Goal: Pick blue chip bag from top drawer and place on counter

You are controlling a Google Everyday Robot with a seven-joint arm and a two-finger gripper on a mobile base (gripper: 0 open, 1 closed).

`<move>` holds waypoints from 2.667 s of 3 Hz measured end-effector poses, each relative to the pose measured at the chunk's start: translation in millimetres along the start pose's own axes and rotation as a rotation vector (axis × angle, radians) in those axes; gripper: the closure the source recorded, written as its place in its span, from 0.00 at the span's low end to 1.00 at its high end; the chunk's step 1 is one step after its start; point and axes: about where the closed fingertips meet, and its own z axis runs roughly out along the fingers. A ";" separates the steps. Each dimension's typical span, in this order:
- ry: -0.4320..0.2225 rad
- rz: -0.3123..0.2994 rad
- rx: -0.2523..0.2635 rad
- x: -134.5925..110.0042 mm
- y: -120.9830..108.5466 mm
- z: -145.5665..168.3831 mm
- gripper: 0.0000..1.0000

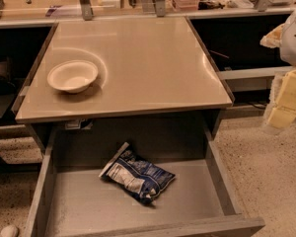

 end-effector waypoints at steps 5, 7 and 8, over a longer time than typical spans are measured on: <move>-0.119 -0.047 -0.201 -65.0 103.2 94.3 0.00; -0.196 -0.039 -0.254 -140.9 126.3 165.8 0.00; -0.222 -0.036 -0.274 -145.6 136.7 175.3 0.00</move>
Offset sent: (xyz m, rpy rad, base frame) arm -0.0606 0.0644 -0.0884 0.1717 0.1922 0.0655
